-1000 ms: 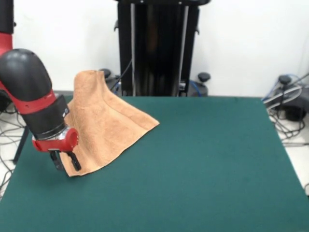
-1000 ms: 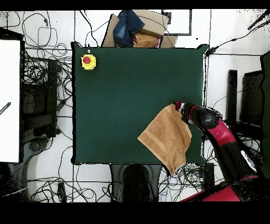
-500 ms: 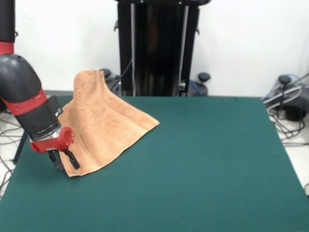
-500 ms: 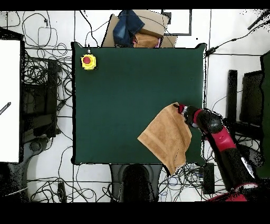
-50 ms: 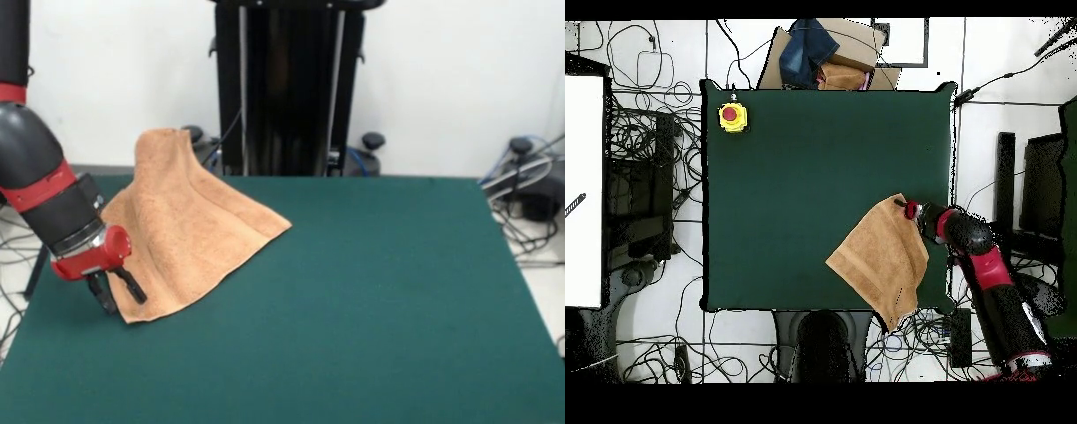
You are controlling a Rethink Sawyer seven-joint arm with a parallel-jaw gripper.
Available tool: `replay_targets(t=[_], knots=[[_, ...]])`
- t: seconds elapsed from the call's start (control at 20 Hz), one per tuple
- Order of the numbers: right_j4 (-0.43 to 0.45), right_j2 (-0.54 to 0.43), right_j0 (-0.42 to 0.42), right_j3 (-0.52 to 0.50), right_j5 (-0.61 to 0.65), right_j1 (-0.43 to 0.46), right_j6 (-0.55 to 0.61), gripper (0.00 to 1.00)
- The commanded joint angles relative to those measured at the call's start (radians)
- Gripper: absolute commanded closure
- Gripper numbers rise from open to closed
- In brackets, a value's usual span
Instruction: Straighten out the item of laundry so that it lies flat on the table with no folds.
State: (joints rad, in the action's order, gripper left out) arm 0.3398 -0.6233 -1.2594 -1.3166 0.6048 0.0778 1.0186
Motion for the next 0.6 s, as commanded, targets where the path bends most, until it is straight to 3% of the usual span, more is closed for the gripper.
replay_targets(t=[0.05, 0.2, 0.6], knots=[[0.048, -0.065, 0.072, 0.097, 0.149, 0.228, -0.314, 0.00], [0.020, -0.073, 0.076, 0.108, 0.223, 0.257, -0.363, 0.00], [-0.027, -0.064, 0.057, 0.031, 0.245, 0.266, -0.348, 0.00]])
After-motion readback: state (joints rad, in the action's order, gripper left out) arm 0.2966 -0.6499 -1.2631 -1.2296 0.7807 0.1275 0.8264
